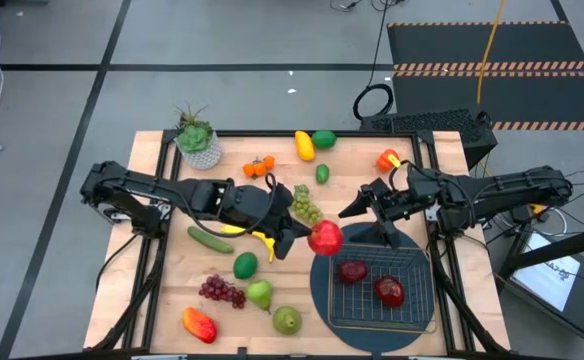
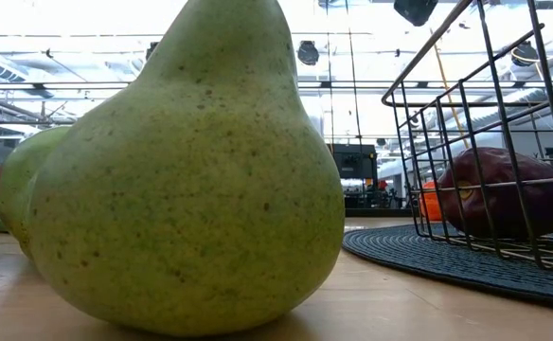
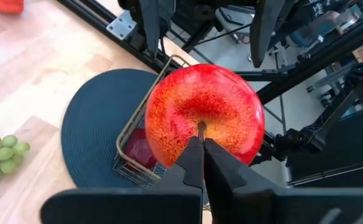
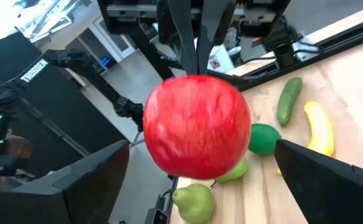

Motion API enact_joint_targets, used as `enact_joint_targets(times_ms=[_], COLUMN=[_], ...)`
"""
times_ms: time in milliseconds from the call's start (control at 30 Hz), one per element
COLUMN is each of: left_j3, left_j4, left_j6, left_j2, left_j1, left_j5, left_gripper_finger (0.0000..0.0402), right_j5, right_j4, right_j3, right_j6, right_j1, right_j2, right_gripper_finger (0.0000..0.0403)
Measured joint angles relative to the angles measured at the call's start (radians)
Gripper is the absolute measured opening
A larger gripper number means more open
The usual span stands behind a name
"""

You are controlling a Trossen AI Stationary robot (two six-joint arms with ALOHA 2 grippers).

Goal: Build produce basket
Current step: Put the apple into the gold wire basket

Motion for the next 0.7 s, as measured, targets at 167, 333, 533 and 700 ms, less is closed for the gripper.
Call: enact_joint_targets(times_ms=[167, 333, 533, 700], left_j3=[0.0, 0.0, 0.0, 0.0], left_j4=[0.007, 0.058, 0.068, 0.083], left_j6=[0.003, 0.044, 0.068, 0.08], left_j2=[0.0, 0.0, 0.0, 0.0], left_j1=[0.0, 0.001, 0.007, 0.013], left_j5=[-0.012, -0.041, -0.049, -0.073], left_gripper_finger=[0.0, 0.0, 0.0, 0.0], right_j5=[-0.021, -0.031, -0.014, -0.045], right_j4=[-0.021, -0.019, -0.004, 0.033], right_j3=[0.0, 0.0, 0.0, 0.0], right_j6=[0.002, 0.018, 0.018, 0.035], right_j1=[-0.009, -0.009, -0.009, -0.009], right_j2=[0.0, 0.004, 0.013, 0.032], right_gripper_finger=[0.04, 0.0399, 0.0398, 0.0398])
